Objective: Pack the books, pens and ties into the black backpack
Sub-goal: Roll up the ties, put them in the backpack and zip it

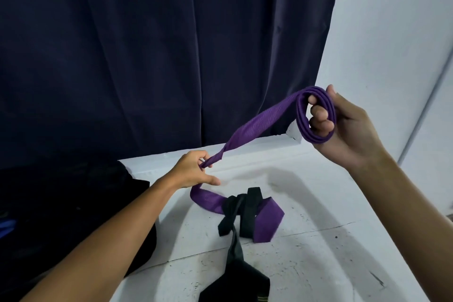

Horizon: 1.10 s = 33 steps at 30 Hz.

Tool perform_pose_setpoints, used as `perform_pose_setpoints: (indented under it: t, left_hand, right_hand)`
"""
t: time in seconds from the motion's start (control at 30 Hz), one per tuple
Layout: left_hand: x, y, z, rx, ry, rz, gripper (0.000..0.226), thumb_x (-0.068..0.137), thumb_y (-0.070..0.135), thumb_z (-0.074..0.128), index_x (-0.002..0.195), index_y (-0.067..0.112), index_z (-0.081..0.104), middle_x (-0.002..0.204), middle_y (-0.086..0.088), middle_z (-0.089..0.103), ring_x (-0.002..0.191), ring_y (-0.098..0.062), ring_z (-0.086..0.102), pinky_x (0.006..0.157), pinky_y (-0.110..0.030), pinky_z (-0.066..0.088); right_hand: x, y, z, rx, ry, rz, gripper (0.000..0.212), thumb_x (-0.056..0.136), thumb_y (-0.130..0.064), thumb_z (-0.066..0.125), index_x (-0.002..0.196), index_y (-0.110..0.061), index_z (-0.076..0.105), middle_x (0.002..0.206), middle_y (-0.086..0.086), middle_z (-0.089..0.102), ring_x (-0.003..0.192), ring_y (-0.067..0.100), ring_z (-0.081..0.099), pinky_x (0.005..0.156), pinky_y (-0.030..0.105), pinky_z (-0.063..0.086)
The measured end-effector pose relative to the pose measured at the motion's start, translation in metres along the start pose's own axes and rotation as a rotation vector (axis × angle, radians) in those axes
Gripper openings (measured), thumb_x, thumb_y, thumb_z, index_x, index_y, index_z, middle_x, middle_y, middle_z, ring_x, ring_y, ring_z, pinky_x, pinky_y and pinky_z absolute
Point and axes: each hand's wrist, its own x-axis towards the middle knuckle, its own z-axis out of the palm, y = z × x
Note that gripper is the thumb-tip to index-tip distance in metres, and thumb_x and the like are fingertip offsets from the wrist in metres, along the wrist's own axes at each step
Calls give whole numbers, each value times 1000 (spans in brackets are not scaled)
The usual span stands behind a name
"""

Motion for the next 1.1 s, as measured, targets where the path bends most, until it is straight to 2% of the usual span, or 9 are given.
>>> perform_pose_setpoints:
  t: [0.2, 0.3, 0.4, 0.47, 0.53, 0.67, 0.77, 0.93, 1.1]
  left_hand:
    - [-3, 60, -44, -173, -535, -69, 45, 73, 8, 82, 112, 4, 59, 58, 4, 44, 44, -3, 36, 48, -17, 33]
    - [1, 90, -82, -545, -715, 88, 93, 62, 30, 90, 137, -1, 44, 61, 0, 48, 40, 1, 28, 47, -15, 31]
    - [19, 103, -104, -394, -361, 8, 112, 39, 58, 93, 133, 14, 52, 82, -12, 61, 48, -5, 45, 58, -23, 48]
    - [27, 106, -107, -117, 13, -58, 118, 35, 65, 86, 138, 22, 49, 107, -9, 67, 80, -13, 63, 79, -31, 51]
    - [28, 105, -100, -80, 184, 3, 116, 42, 57, 83, 145, 26, 40, 122, -4, 63, 108, -16, 60, 93, -32, 48]
    - [2, 113, -51, -163, 45, 275, 92, 53, 28, 95, 133, 30, 50, 120, 5, 66, 115, -10, 60, 99, -32, 48]
    - [-25, 110, 6, -387, -104, 371, 75, 63, 13, 83, 130, 28, 52, 119, 13, 67, 120, -7, 58, 103, -36, 45]
    - [-42, 101, 74, -785, 152, 243, 62, 71, -2, 82, 122, 22, 57, 95, 0, 76, 96, -19, 70, 89, -32, 55]
    - [-41, 88, 80, -781, 250, 161, 38, 82, 3, 74, 116, 15, 62, 80, -6, 77, 77, -20, 72, 76, -31, 58]
  right_hand:
    - [1, 1, -2, 33, 95, 41, 42, 89, -34, 47, 68, -9, 73, 53, -3, 58, 41, 2, 53, 46, 10, 46]
    - [3, 6, -1, 40, 125, 77, 40, 89, -33, 49, 70, -7, 73, 55, -1, 59, 42, 4, 54, 46, 12, 48]
    - [2, 9, 3, 40, 128, 104, 40, 88, -33, 50, 70, -6, 73, 56, -1, 60, 42, 5, 54, 45, 13, 48]
    - [1, 9, 7, 24, 128, 117, 42, 92, -33, 48, 71, -5, 72, 56, 1, 60, 42, 6, 55, 44, 14, 48]
    - [1, 11, 10, -10, 121, 139, 46, 96, -32, 45, 71, -5, 73, 58, 2, 60, 43, 8, 55, 45, 15, 49]
    - [3, 19, 17, -112, 79, 199, 44, 97, -33, 44, 78, -5, 71, 65, 5, 63, 48, 11, 58, 47, 19, 51]
    - [5, 27, 22, -115, 34, 227, 42, 99, -31, 41, 86, -2, 69, 70, 8, 66, 53, 14, 61, 52, 22, 54]
    - [3, 37, 22, -75, -45, 258, 37, 97, -25, 43, 102, 5, 64, 83, 15, 68, 65, 20, 66, 62, 27, 58]
    - [-2, 43, 19, -102, -18, 249, 29, 87, -17, 50, 99, 4, 65, 82, 14, 70, 66, 18, 67, 63, 25, 58]
